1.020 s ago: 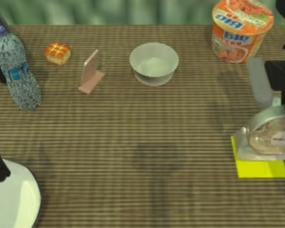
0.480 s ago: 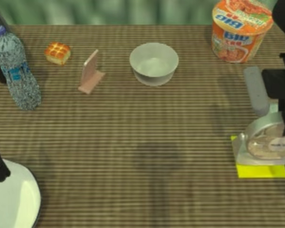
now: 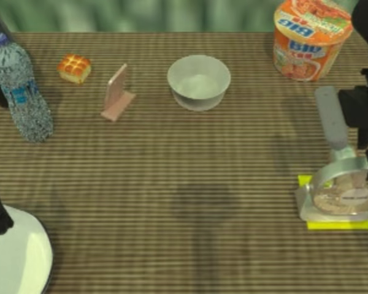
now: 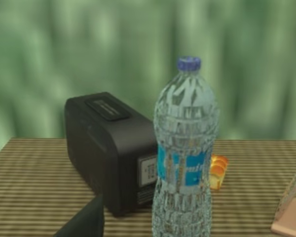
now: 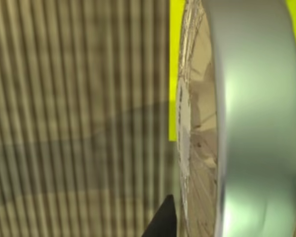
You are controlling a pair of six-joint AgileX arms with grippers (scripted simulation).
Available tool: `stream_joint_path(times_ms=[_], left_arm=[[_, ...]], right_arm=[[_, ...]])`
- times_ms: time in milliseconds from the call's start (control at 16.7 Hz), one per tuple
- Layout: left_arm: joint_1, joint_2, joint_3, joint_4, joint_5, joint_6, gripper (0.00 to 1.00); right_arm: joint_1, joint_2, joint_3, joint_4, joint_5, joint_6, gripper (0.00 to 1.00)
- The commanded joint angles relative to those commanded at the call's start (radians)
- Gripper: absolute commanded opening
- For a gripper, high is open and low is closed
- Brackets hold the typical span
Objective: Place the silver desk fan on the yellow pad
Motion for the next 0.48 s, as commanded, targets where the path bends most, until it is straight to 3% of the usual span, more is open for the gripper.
stream_joint_path(times_ms=[120,480], left_arm=[[0.000,0.000,0.000,0.000,0.000,0.000,1.00],[0.000,0.000,0.000,0.000,0.000,0.000,1.00]], right_arm=[[0.000,0.000,0.000,0.000,0.000,0.000,0.98],[0.000,0.000,0.000,0.000,0.000,0.000,1.00]])
